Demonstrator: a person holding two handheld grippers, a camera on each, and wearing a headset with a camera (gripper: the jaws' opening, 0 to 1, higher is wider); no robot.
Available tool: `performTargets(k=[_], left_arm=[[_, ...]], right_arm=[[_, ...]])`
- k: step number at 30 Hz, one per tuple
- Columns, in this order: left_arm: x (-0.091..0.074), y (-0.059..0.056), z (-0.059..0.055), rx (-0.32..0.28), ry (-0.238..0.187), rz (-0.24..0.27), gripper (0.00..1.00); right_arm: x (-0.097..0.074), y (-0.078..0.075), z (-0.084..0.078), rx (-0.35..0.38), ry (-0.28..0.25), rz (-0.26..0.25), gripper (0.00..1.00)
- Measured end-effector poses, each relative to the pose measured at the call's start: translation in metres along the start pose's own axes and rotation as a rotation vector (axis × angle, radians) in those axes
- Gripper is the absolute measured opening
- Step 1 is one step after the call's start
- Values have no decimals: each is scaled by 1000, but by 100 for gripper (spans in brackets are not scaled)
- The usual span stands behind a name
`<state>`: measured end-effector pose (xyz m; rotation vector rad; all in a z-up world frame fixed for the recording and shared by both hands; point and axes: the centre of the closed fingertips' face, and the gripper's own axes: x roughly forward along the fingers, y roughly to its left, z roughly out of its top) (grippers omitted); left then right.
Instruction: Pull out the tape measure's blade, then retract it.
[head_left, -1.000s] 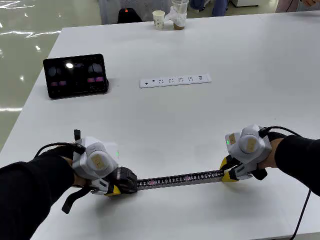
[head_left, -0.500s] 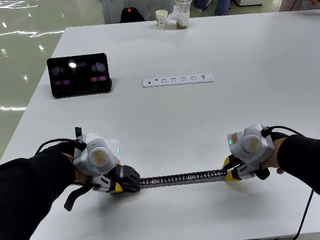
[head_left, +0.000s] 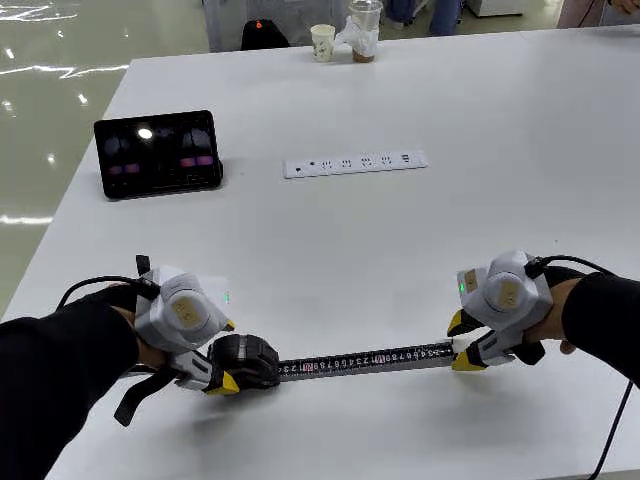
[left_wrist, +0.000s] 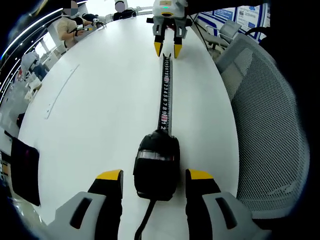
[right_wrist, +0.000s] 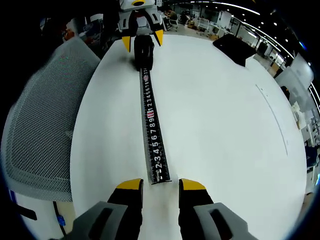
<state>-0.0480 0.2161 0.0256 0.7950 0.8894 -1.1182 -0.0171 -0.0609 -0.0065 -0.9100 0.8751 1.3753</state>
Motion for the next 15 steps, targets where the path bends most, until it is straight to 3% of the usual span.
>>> performTargets(k=[6, 9, 15], left_arm=[[-6, 2, 2, -75, -50, 31, 48], [-8, 3, 1, -132, -85, 50, 50], [-13, 7, -2, -243, -138, 78, 57]], right_arm=[[-8, -1, -1, 63, -43, -45, 27], [-12, -4, -2, 156, -88, -68, 29], [-21, -7, -1, 241, -159, -110, 35]])
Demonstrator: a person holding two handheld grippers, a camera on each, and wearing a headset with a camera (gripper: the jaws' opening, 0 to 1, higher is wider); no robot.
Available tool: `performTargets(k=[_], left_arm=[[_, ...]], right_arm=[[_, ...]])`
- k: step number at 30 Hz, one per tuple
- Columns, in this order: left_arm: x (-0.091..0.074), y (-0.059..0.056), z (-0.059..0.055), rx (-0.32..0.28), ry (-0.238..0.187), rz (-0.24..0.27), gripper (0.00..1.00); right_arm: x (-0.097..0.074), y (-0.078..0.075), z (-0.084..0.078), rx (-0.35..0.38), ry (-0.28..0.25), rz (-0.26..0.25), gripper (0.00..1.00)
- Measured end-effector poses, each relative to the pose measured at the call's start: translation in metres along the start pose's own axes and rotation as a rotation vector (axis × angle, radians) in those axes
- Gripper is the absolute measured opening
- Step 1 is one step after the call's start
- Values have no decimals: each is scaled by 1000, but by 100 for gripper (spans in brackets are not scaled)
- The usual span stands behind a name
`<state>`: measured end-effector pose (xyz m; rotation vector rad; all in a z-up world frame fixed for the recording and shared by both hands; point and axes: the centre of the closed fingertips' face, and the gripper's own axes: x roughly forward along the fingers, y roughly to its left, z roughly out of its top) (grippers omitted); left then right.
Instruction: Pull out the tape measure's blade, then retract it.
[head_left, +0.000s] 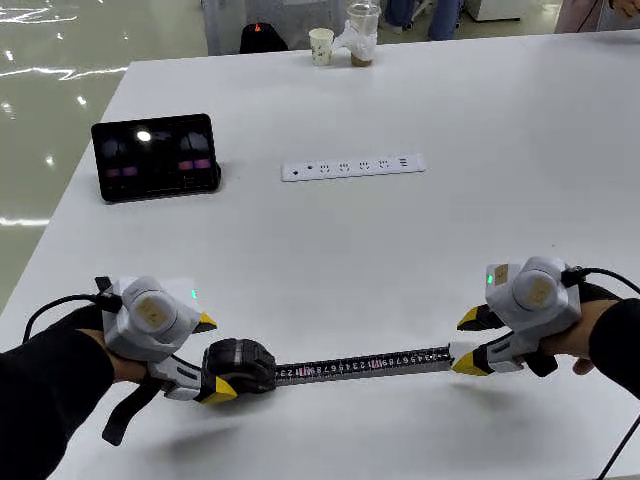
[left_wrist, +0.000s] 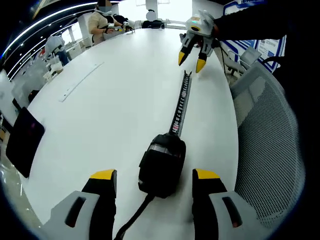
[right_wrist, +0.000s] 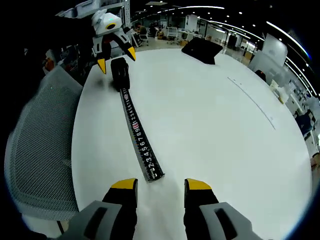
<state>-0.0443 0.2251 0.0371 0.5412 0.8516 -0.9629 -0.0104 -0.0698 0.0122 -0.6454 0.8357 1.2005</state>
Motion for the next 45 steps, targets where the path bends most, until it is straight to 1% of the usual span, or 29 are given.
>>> performTargets(k=[2, 3, 7, 8, 12, 14, 15, 16, 19, 22, 24, 28, 29, 31, 34, 36, 38, 39, 41, 42, 45], left_arm=[[-2, 3, 1, -42, -29, 11, 57], [-4, 5, 0, -69, -40, 21, 58], [-8, 9, 0, -140, -82, 49, 61], [-8, 9, 0, -161, -97, 52, 63], [-10, 6, -4, -206, -117, 56, 65], [-10, 5, -5, -242, -141, 73, 67], [-10, 5, -6, -251, -147, 76, 68], [-10, 3, -7, -263, -156, 81, 69], [-11, 0, -10, -284, -167, 103, 73], [-15, -2, -12, -314, -191, 123, 76], [-18, -3, -14, -326, -204, 140, 78], [-25, 2, -18, -357, -225, 189, 79], [-26, 1, -20, -365, -227, 192, 80], [-27, 5, -24, -370, -229, 198, 81], [-29, 1, -28, -382, -241, 207, 83], [-31, 1, -31, -385, -246, 221, 85], [-32, 1, -33, -392, -261, 229, 88], [-32, 1, -33, -395, -261, 230, 89], [-32, -1, -38, -396, -258, 238, 89], [-31, -3, -40, -396, -257, 237, 90], [-32, -7, -41, -398, -256, 240, 93]], right_arm=[[-2, -1, -2, 23, -15, -12, 37], [-5, 1, -1, 32, -23, -19, 38], [-9, 1, -6, 77, -50, -53, 41], [-11, 0, -7, 98, -64, -68, 42], [-15, 1, -12, 125, -82, -88, 46], [-18, 0, -16, 143, -91, -107, 47], [-19, 1, -16, 149, -96, -111, 48], [-21, 1, -17, 163, -104, -118, 49], [-23, 1, -20, 187, -121, -139, 52], [-29, 0, -20, 204, -149, -180, 54], [-31, 0, -21, 219, -162, -193, 55], [-34, 3, -24, 243, -175, -210, 62], [-34, 3, -26, 247, -176, -214, 64], [-35, 5, -29, 249, -174, -222, 66], [-37, 7, -35, 251, -170, -241, 69], [-39, 8, -39, 243, -168, -262, 71], [-41, 10, -43, 253, -170, -267, 74], [-41, 11, -44, 256, -170, -269, 75], [-43, 12, -48, 267, -170, -274, 77], [-44, 14, -49, 272, -171, -275, 78], [-47, 16, -53, 277, -176, -289, 80]])
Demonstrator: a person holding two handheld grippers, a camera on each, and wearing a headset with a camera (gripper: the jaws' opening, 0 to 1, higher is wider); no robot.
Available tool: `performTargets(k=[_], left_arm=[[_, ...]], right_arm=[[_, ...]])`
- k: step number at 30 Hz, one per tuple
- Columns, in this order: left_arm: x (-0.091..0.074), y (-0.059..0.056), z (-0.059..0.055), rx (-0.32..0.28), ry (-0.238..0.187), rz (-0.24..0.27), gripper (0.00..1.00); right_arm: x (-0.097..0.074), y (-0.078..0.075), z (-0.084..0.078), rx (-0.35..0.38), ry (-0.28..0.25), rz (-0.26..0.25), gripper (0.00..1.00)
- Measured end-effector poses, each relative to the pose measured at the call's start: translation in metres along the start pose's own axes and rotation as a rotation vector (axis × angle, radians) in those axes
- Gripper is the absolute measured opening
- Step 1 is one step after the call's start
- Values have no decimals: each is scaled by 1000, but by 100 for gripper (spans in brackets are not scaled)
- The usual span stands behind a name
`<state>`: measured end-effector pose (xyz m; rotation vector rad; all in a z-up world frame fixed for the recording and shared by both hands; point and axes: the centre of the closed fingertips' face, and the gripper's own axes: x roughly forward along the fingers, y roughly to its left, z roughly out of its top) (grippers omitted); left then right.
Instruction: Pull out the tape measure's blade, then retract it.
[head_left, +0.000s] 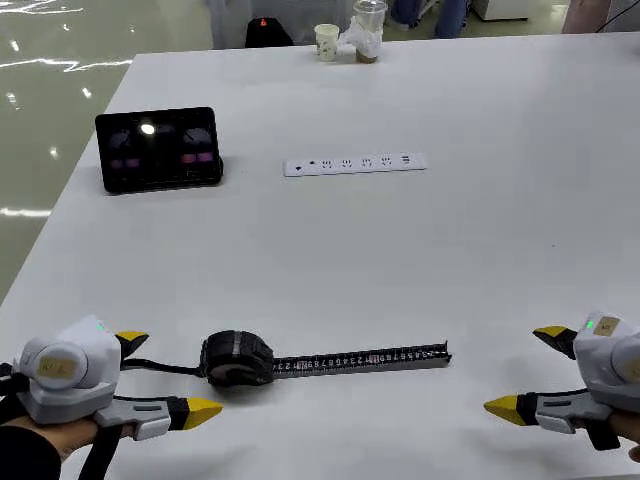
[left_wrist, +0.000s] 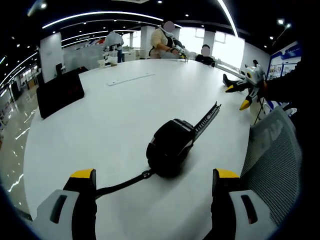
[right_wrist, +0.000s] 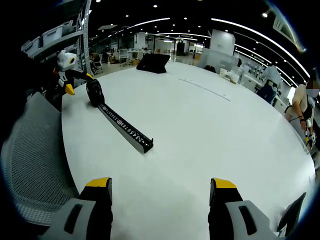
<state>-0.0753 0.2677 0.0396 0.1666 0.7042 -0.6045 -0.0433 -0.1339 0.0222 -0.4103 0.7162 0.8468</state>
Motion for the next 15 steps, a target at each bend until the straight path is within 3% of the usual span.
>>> performTargets(k=[2, 7, 15], left_arm=[[-2, -1, 0, -18, -7, 3, 95], [-8, -2, -2, -22, -22, 28, 99], [-15, -7, -6, -26, -43, 36, 99]], right_arm=[[-3, -2, 0, -6, -18, -23, 82], [-6, 3, -5, 34, -32, -23, 94], [-13, 4, -5, 71, -62, -29, 99]])
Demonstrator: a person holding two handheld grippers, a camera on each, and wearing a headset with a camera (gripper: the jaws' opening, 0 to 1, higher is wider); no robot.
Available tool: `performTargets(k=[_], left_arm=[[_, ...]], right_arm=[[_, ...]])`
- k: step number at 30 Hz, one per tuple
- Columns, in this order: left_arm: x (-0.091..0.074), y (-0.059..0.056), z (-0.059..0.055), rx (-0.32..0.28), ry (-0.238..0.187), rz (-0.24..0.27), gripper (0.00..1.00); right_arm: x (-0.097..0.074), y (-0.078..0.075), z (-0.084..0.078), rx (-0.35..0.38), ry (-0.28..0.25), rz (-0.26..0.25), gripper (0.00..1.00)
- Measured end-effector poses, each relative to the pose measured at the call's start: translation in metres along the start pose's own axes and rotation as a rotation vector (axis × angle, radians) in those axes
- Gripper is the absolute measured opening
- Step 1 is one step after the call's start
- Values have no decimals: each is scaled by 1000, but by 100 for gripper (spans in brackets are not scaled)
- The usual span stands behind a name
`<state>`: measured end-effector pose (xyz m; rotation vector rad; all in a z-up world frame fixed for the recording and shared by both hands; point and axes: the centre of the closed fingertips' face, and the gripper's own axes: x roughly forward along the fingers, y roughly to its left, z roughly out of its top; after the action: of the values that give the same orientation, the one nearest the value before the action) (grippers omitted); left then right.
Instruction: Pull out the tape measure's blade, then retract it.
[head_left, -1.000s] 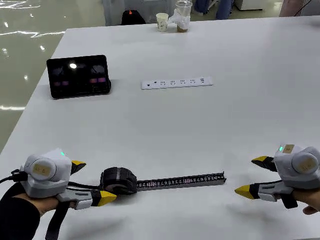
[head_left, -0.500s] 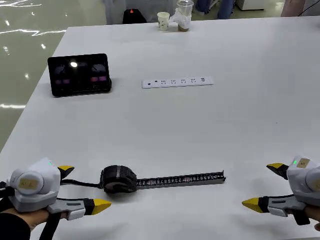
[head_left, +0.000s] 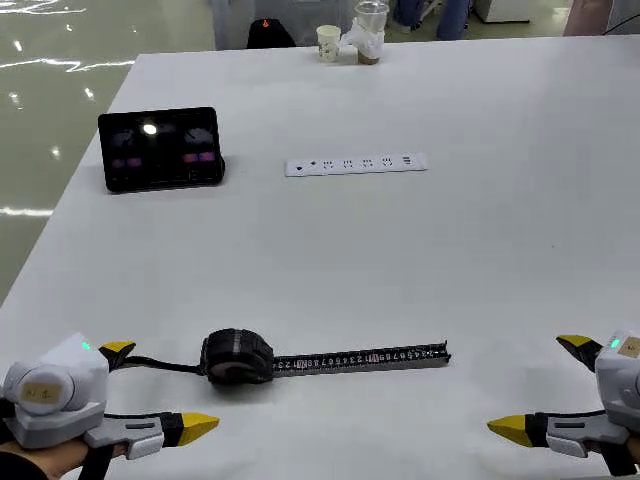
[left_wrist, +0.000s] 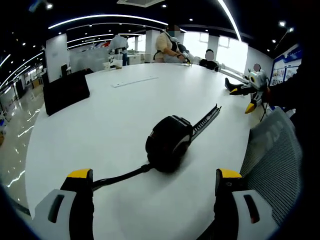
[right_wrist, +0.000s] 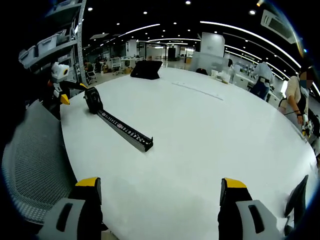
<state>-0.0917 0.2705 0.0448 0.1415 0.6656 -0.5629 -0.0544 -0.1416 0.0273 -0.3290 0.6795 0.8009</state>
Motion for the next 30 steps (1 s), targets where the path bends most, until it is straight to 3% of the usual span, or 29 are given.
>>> performTargets(k=[10, 16, 30], left_arm=[[-4, 3, 6, -2, -14, 15, 99], [-1, 2, 15, -2, -29, 24, 99], [8, -12, 24, 16, -22, 3, 99]], right_arm=[[-3, 0, 1, -7, -4, 10, 99], [-4, 5, -3, 6, 12, 23, 99], [-5, 3, -2, 12, 18, 31, 99]])
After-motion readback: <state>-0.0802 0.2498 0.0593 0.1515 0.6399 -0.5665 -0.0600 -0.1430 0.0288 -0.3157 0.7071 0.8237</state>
